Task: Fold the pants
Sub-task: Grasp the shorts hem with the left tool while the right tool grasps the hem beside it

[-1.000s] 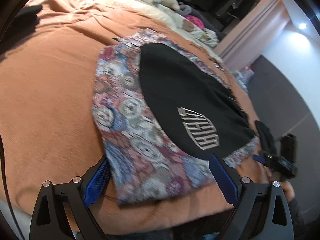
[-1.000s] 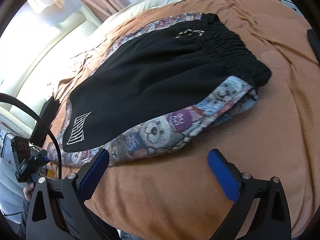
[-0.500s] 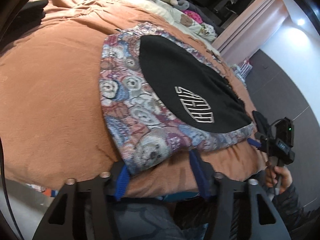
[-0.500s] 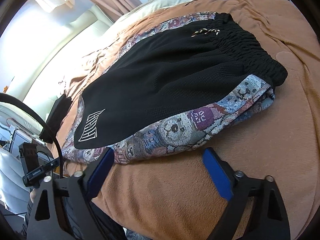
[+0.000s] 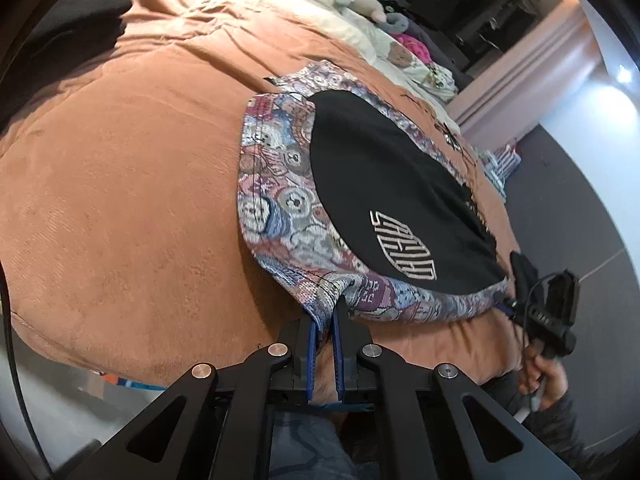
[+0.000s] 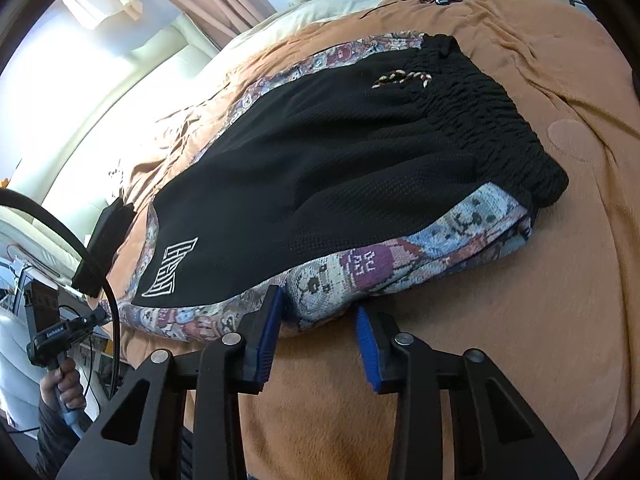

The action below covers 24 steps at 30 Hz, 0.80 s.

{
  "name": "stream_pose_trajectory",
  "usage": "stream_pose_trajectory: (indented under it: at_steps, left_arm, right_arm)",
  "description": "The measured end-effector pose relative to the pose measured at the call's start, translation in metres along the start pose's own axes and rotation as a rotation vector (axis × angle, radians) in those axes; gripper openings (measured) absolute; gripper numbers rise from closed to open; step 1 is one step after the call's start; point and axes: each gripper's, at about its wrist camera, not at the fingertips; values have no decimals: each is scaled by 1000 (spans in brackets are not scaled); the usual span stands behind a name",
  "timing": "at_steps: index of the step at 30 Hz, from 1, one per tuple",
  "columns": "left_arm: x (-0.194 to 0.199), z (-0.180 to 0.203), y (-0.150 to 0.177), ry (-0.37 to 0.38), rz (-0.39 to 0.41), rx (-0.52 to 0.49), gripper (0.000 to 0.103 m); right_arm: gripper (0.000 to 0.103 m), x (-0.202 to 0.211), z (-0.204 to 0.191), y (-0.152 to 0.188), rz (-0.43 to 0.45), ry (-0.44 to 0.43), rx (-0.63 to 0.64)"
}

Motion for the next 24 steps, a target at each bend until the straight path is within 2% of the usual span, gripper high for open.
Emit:
stream_pose_trajectory:
  at_steps: [8,11,13,22,24]
  left_arm:
    - [-18,-9,-21,-7,-34,88,7]
    - [-30,-18,-26,-6,-58,131,7]
    - [-33,-22,-28,6,-58,153,7]
    - [-33,-29,-20,26,-48,213,10]
    - [-32,-28,-14,28,-43,231,12]
  right_arm:
    - [34,-4,9,-5,-21,-14,-69]
    - [42,-3,12,-4,-34,-21,-87]
    - [55,0,15,-3,-36,-29,-94]
    - [57,22,35,5,-15,-29,-157]
    - [60,26,40,6,-11,-32,-169]
Point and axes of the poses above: each gripper's, at about its wrist camera, not at the fingertips, and x roughly against the way its jaws point, z to its right, y to its underside, and after that the axes turned 10 degrees about -z, right-handed
